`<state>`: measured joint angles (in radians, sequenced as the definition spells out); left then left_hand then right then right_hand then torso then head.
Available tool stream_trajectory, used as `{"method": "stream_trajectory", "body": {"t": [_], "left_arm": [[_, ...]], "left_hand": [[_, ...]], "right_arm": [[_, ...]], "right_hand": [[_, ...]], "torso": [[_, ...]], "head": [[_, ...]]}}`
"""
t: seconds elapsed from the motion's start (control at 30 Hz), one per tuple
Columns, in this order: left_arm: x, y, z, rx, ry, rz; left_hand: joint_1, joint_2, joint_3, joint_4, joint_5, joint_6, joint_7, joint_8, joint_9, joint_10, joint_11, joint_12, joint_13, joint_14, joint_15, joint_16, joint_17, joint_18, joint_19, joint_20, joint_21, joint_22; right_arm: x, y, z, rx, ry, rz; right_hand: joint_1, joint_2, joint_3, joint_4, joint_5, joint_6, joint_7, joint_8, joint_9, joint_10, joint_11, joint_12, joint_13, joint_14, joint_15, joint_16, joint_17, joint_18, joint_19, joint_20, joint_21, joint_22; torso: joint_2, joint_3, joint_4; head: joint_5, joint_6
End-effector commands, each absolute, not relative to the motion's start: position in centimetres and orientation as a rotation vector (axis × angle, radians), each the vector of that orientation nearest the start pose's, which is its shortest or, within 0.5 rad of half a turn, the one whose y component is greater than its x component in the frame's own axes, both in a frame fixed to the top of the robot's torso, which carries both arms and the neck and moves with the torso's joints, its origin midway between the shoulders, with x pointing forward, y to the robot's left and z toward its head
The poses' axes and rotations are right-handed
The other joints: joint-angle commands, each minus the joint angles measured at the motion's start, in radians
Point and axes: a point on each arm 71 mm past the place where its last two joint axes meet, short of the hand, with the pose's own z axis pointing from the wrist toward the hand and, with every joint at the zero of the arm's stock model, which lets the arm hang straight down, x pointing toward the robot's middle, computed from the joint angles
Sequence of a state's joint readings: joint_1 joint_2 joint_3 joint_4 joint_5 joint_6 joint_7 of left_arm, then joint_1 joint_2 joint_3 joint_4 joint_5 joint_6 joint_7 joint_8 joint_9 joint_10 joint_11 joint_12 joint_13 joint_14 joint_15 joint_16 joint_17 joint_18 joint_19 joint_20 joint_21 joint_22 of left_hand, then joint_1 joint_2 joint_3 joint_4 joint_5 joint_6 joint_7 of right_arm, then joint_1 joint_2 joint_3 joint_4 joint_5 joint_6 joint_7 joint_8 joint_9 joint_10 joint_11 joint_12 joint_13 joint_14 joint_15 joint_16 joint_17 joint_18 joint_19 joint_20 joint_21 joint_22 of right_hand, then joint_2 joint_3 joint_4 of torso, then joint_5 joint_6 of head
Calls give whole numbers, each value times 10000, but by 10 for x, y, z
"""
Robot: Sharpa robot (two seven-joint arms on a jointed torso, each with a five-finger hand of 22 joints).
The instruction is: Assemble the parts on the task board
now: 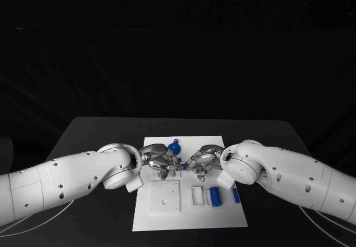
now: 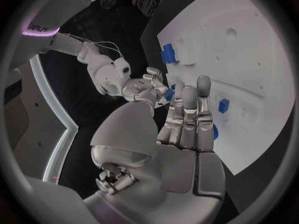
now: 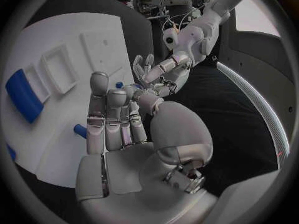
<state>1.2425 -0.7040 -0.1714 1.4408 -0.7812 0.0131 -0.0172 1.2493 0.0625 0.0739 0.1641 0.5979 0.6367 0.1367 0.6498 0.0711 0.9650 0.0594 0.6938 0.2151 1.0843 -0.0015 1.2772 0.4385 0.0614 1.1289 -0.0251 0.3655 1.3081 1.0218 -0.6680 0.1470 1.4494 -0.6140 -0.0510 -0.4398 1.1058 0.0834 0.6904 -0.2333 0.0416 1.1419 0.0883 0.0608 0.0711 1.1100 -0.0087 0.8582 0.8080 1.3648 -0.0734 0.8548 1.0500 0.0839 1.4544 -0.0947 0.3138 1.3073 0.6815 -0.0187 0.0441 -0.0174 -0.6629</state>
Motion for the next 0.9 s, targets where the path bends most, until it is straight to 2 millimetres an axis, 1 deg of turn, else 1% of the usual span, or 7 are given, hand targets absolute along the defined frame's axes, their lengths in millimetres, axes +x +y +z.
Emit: {"method": "stream_trajectory", "body": {"t": [0.03, 0.3, 0.37, 0.53, 0.6, 0.73, 0.9], "left_arm": [[469, 138, -234, -1787, 22203, -11499], [468, 138, -235, -1601, 22335, -11344], [469, 137, -235, -1588, 22302, -11344], [470, 137, -235, -1555, 22193, -11267], [470, 137, -235, -1491, 22142, -11170], [472, 140, -236, -1414, 22072, -10896], [473, 145, -236, -1314, 22074, -10614]], "left_hand": [[178, 35, 24, -31, -31, 121, -1, -35, -8, -19, 15, -49, -15, -64, 10, 60, -18, 184, 44, 46, -25, 142], [566, 278, 348, -452, 49, 432, -73, -50, -9, 111, -49, -72, -57, -55, -44, 106, -41, 167, 27, -4, 40, 179], [432, 336, 406, -683, 49, 635, -67, -384, -41, 212, -60, -230, -158, -83, -34, 145, -60, 134, -30, -32, 139, 184], [385, 268, 302, -724, -223, 615, -70, -437, -14, 193, -52, -217, -143, -69, -54, 142, -78, 142, -28, -24, 161, 166], [345, 182, 215, -721, -246, 589, -60, -496, -20, 171, -50, -211, -135, -64, -57, 143, -85, 139, -30, -24, 166, 160], [262, -290, -158, -717, -305, 557, -33, -579, -16, 180, -51, -152, -102, -44, -55, 147, -96, 137, -4, -23, 168, 144], [198, -529, -653, -706, -310, 667, -76, -442, 65, 229, -61, -92, -74, -38, -53, 158, -100, 127, 3, -19, 149, 131]], "right_arm": [[470, -135, -246, 8311, 23000, 10229], [469, -135, -246, 8361, 23038, 10340], [469, -134, -246, 8330, 23087, 10375], [468, -134, -246, 8201, 23250, 10432], [468, -133, -246, 8164, 23294, 10443], [468, -134, -246, 8126, 23337, 10446], [468, -134, -246, 8117, 23338, 10450]], "right_hand": [[-45, 5, 59, -25, 64, 77, -12, 33, 5, 50, -44, 61, -16, 67, -25, 50, 19, 126, 11, -35, 71, 300], [-45, 5, 59, -25, 64, 77, -12, 33, 5, 50, -44, 61, -16, 67, -25, 50, 19, 126, 11, -35, 71, 300], [-45, 5, 59, -25, 64, 77, -12, 33, 5, 50, -44, 61, -16, 67, -25, 50, 19, 126, 11, -35, 71, 300], [-55, 3, 60, -38, 64, 85, -15, 33, 6, 54, -46, 62, -20, 67, -27, 49, 24, 123, 11, -37, 70, 299], [-63, 2, 60, -50, 64, 91, -17, 33, 6, 58, -48, 62, -25, 68, -28, 48, 28, 121, 11, -38, 69, 298], [-63, 2, 60, -50, 64, 91, -17, 33, 6, 58, -48, 62, -25, 68, -28, 48, 28, 121, 11, -38, 69, 298], [-61, 3, 57, -59, 64, 93, -17, 33, 6, 58, -48, 62, -25, 65, -28, 41, 26, 121, 8, -38, 58, 297]], "torso": [[1, -1, -3], [-1, -5, 0], [0, -7, 0], [0, -10, 1], [-1, -10, 1], [-2, -6, 0], [-1, -1, 2]], "head": [[-1, -6], [-4, -19], [-1, -34], [-4, -43], [-1, -56], [-3, -57], [-1, -56]]}}
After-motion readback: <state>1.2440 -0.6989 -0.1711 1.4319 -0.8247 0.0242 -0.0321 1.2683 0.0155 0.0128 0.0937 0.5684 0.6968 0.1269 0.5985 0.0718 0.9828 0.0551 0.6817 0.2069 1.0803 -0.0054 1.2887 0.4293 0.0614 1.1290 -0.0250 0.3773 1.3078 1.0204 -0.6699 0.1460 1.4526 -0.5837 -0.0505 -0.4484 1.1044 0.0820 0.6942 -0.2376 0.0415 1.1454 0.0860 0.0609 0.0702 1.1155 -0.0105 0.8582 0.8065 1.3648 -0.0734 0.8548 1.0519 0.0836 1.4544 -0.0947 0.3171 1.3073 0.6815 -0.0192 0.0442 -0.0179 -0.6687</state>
